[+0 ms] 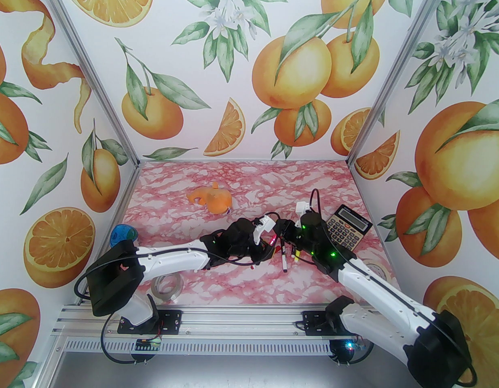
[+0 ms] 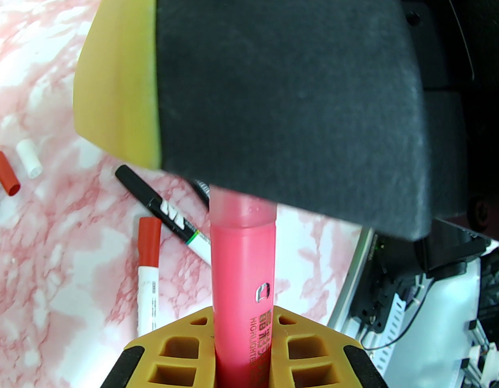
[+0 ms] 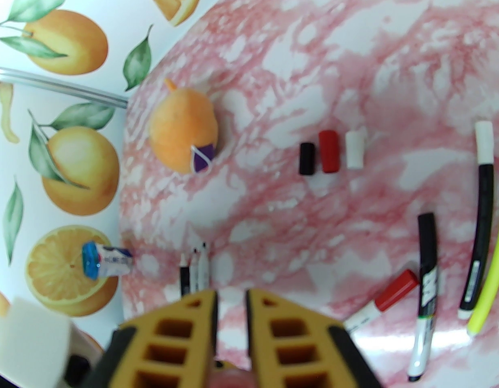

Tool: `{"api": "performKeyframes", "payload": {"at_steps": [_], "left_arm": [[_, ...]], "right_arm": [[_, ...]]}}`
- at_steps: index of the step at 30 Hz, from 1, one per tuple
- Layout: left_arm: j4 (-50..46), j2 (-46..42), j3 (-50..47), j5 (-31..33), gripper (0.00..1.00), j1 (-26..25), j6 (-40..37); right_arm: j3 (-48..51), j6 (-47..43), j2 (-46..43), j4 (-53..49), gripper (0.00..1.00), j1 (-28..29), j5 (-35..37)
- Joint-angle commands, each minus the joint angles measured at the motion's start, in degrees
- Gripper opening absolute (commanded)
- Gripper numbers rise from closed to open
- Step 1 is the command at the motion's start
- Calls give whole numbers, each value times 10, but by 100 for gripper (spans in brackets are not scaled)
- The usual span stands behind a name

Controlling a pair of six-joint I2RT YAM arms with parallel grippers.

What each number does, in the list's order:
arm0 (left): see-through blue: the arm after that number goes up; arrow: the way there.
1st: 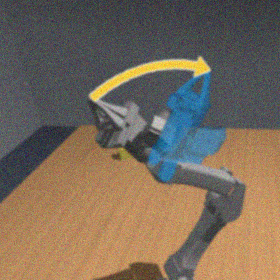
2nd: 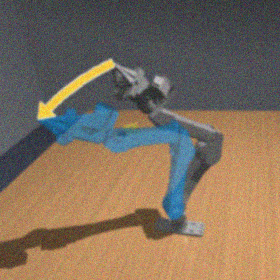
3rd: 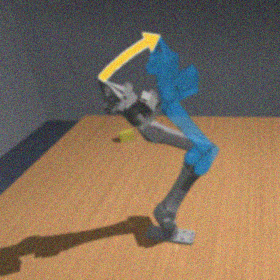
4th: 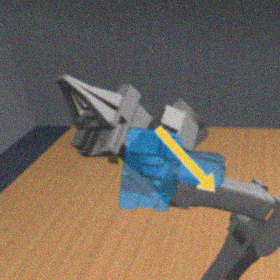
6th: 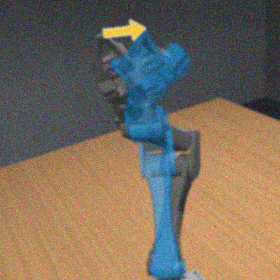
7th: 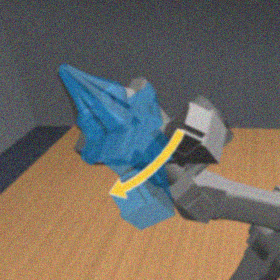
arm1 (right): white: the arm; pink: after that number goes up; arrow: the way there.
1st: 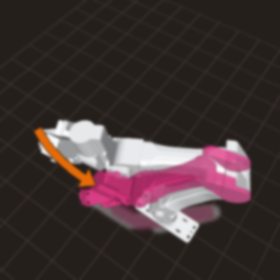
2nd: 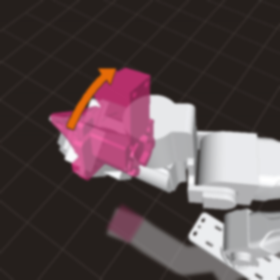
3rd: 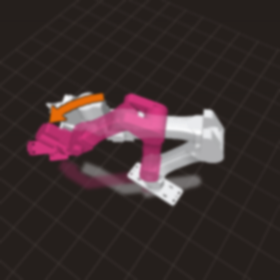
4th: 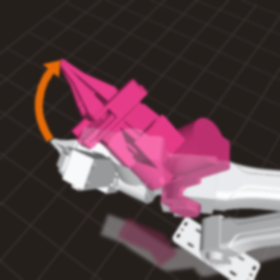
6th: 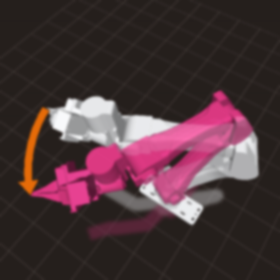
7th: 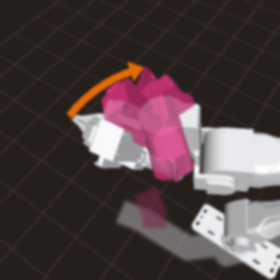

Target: Open the pen caps

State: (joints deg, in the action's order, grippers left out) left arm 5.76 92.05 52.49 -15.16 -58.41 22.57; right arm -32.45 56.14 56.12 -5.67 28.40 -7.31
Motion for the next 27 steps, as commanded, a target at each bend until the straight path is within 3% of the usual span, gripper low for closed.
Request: {"api": "performKeyframes", "payload": {"at_steps": [1,8,18,27], "left_arm": [[-94,8,-14,-65,7,-17,-8],[-63,7,-28,-124,7,-10,4],[-52,4,-43,-149,4,6,16],[-17,-34,-75,-107,4,18,41]], "right_arm": [[3,-17,-17,66,7,-55,121],[17,-51,-19,123,7,-81,42],[34,-79,-40,147,7,-106,31],[6,-104,-10,91,8,-114,42]]}}
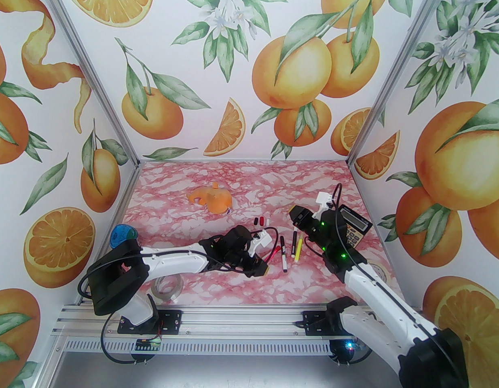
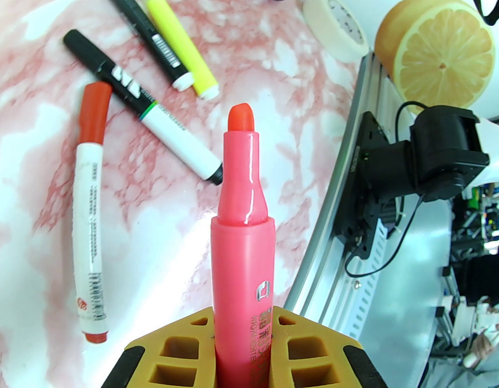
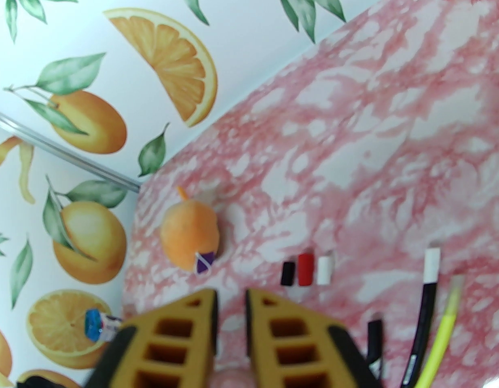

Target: Open the pen caps

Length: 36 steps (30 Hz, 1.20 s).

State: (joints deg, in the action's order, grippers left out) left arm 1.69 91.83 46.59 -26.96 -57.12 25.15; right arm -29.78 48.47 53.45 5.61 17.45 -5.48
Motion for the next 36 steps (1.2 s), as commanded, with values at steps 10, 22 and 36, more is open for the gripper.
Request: {"api": "performKeyframes", "payload": {"at_steps": [10,22,36], "left_arm": [[79,-115,-65,60,4,51,53],[68,-213,-118,61,4,120,73],[51,-244,-143,57,4,143,72]], "right_arm": [[-103,-152,136,-164,10,2,14],[-162,-194,295,-148,11,50,42],[-230,-189,427,-134,11,58,55]]}}
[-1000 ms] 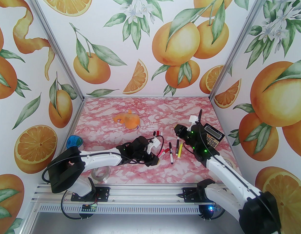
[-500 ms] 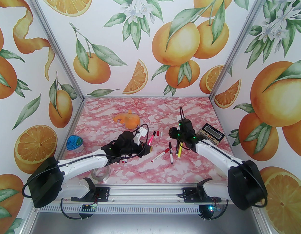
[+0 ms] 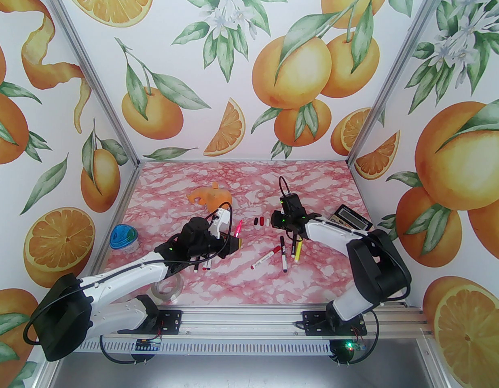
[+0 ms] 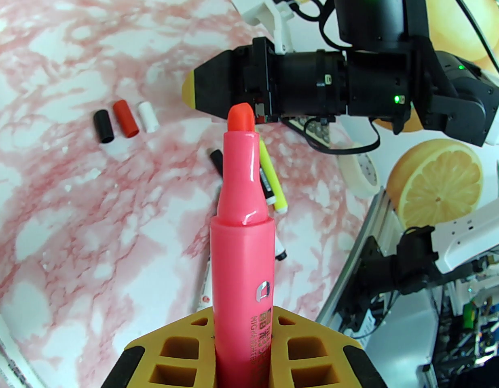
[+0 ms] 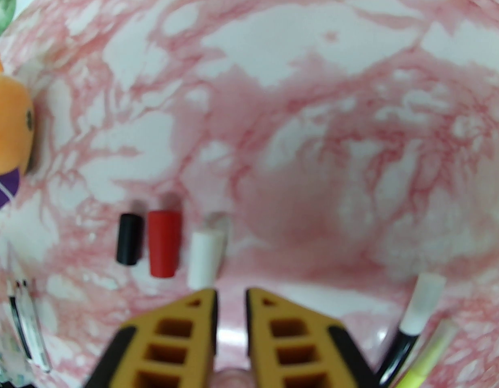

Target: Open the pen caps

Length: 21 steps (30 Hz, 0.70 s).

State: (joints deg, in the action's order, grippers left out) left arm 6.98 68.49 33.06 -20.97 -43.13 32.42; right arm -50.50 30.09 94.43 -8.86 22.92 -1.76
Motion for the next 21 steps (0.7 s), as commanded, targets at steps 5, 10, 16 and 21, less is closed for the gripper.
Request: {"api": "performKeyframes", "payload": {"at_steps": [5,10,16,21], "left_arm": [[0,-4,-8,-6,4,3,-1],[1,0,-7,-10,5,3,1],[3,11,-3,-15,5,3,1],[8,21,-2,-19,5,3,2]], "right_arm": [[-37,-4,44,15,11,4,18],[-47,0,67,17,12,4,18],[-52,8,90,26,14,3,18],[-54,11,100,30,17,3,19]]}}
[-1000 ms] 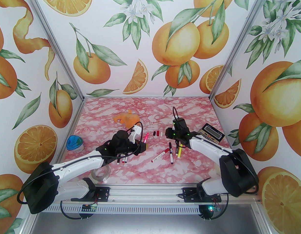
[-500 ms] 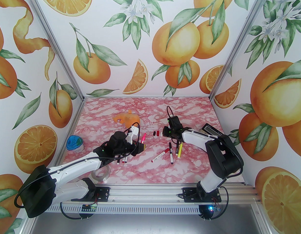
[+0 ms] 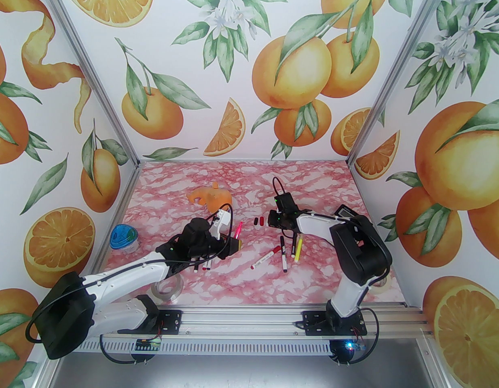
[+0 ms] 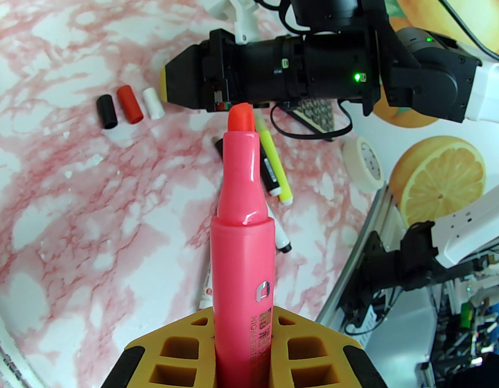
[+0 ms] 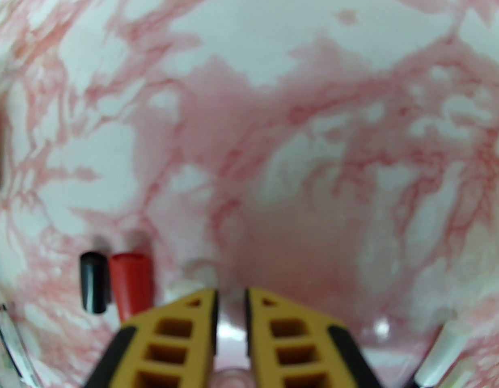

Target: Open the pen caps

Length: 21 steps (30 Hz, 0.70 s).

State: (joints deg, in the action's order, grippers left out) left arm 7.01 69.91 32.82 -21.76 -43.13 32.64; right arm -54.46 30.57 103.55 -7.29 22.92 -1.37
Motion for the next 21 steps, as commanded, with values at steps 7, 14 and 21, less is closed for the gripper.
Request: {"api": "performKeyframes", "payload": {"at_steps": [7,14,21], "left_arm": [[11,12,0,-13,5,3,1],[13,13,-5,-13,5,3,3],[18,8,-11,-13,5,3,6]], "right_arm": [[-17,8,16,16,21,3,18],[-22,7,17,13,26,3,22],[-28,0,12,4,27,1,26]]}}
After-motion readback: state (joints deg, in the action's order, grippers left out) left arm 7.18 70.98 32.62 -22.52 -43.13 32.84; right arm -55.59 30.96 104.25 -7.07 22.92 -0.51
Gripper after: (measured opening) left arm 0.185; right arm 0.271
